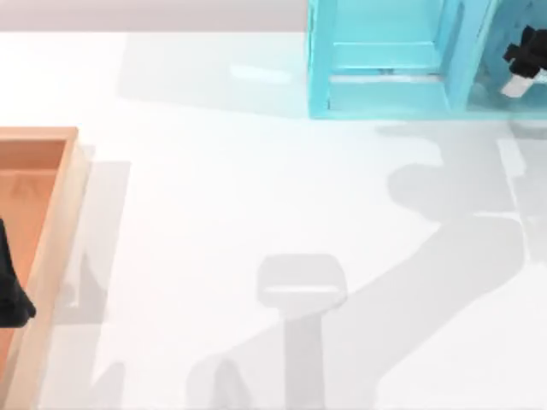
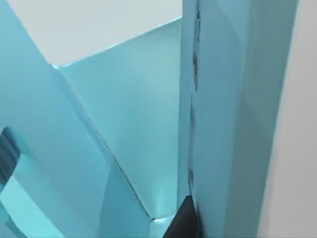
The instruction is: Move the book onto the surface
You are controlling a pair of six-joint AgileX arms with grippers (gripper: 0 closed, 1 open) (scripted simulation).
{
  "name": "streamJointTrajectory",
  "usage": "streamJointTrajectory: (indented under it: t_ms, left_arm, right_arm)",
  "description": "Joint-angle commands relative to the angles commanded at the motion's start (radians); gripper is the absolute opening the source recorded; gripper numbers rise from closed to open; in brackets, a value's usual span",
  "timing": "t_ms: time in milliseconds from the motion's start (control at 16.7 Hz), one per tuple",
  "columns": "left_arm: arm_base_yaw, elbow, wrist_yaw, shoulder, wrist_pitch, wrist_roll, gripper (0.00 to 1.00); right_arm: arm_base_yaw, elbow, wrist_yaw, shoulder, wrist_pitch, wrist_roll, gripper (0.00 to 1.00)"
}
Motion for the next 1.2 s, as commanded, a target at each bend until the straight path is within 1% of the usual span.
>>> streamJointTrajectory:
  t_ms: [240,600,780,960,1200]
  left_arm:
    - [0.000,0.000,0.000,0.000,0.000,0.000,1.00]
    - [0.000,0.000,0.000,0.000,0.000,0.000,1.00]
    - [0.000,0.000,0.000,0.000,0.000,0.000,1.00]
    - [0.000,0.000,0.000,0.000,0.000,0.000,1.00]
    - [0.000,0.000,0.000,0.000,0.000,0.000,1.00]
  right_arm:
    - [-0.006,-0.105,-0.010,-0.234,-0.129,0.004,0.00]
    - [-0.016,-0.322,-0.032,-0.741,-0.396,0.002,0.00]
    - [-0.021,-0.417,-0.041,-0.954,-0.513,-0.001,0.00]
    - [-0.025,-0.478,-0.046,-1.076,-0.590,-0.004,0.00]
    - [-0.027,-0.492,-0.047,-1.104,-0.608,-0.005,0.00]
